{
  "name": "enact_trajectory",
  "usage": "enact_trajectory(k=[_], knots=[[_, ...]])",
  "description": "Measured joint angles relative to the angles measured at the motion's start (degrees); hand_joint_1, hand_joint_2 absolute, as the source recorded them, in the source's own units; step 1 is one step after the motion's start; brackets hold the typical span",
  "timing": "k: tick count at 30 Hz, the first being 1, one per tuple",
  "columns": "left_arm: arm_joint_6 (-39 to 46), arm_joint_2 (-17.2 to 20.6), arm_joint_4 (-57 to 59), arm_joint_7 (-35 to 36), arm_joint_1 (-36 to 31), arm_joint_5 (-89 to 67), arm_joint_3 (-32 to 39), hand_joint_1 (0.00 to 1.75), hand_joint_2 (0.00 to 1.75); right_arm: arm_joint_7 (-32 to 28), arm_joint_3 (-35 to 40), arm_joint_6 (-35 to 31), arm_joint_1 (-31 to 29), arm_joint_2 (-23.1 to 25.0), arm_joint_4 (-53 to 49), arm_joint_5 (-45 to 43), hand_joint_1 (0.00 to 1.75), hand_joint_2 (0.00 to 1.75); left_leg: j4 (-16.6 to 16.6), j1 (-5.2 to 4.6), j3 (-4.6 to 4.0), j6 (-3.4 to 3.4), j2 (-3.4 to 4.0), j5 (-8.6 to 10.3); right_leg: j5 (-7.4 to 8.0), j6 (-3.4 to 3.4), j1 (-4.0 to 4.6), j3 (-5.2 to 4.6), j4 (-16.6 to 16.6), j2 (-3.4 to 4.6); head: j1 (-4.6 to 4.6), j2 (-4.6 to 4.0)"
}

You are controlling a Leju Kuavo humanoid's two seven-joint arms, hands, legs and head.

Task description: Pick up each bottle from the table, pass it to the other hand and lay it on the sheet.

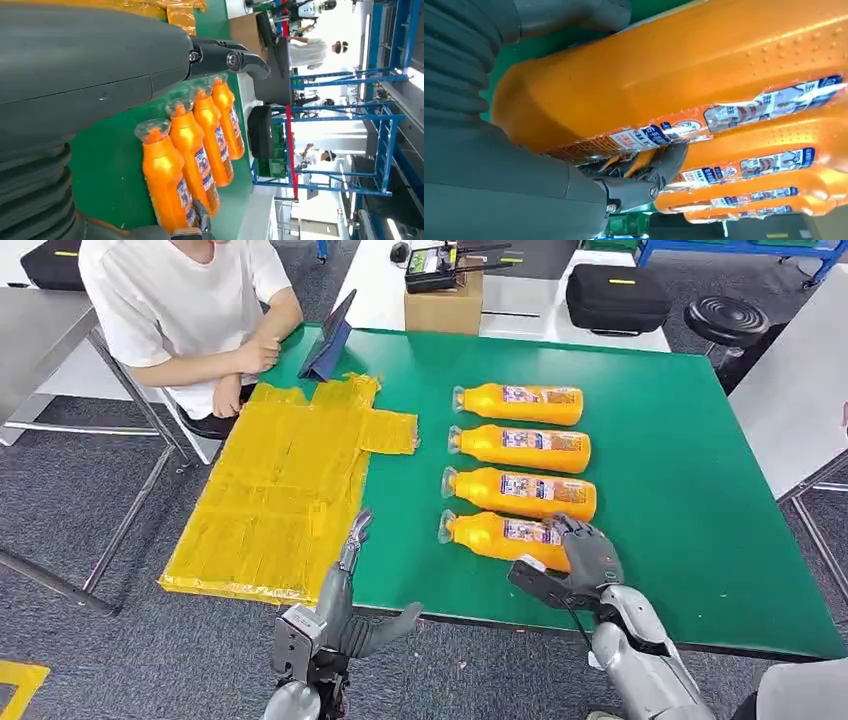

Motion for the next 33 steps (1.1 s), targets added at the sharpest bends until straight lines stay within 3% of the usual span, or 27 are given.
enact_trajectory(k=[17, 20, 22, 26, 30, 33], knots=[[-1.33, 0.00, 0.00, 0.37, -0.08, 0.30, 0.04, 0.00, 1.75, -4.80, -0.41, 3.54, -1.01, -0.90, 1.72, -9.48, 1.75, 1.75, -0.01, 0.02, 0.58, 0.00, 0.07, -0.23, -0.10, -0.02, 0.04, -0.05, -0.02, 0.14, 0.00, 0.00], [-1.46, 0.00, 0.00, 0.39, -0.10, 0.96, 0.13, 0.00, 1.75, -8.36, -1.16, 4.61, -0.54, -0.92, 1.59, -14.65, 1.75, 1.75, -0.01, 0.03, 0.61, 0.01, 0.16, -0.25, -0.09, -0.02, 0.05, 0.04, -0.02, 0.25, 0.00, 0.00], [0.88, -0.13, 0.13, 1.23, -0.10, 2.21, 0.35, 0.00, 1.75, -11.46, -2.30, 4.59, 1.14, -0.50, 0.30, -19.35, 1.75, 1.75, -0.01, 0.04, 0.60, 0.01, 0.20, -0.24, -0.06, -0.01, 0.05, 0.52, -0.01, 0.28, 0.00, 0.00], [9.35, -1.27, 3.07, 5.13, -0.90, 6.06, 2.14, 0.00, 1.75, -16.91, -4.72, 1.84, 8.26, 1.44, -7.46, -25.19, 1.75, 1.75, -0.01, 0.05, 0.50, 0.01, 0.16, -0.24, -0.09, -0.01, 0.06, 0.54, 0.00, 0.24, 0.00, 0.00], [2.25, -1.44, 6.97, 7.38, -1.52, 12.93, 2.65, 0.00, 1.75, -19.69, -5.83, 0.44, 14.30, 3.86, -16.03, -30.35, 1.75, 1.75, -0.01, 0.07, 0.03, 0.00, 0.10, -0.19, -0.08, -0.01, 0.06, 0.11, 0.05, 0.22, 0.00, 0.00], [-3.26, -1.33, 8.31, 8.90, -1.60, 15.06, 1.59, 0.00, 1.75, -19.87, -6.06, 0.70, 15.36, 4.98, -20.82, -33.36, 1.75, 1.75, -0.01, 0.06, -0.14, 0.01, 0.18, -0.18, -0.07, -0.01, 0.04, -0.10, 0.06, 0.23, -0.02, 0.00]])
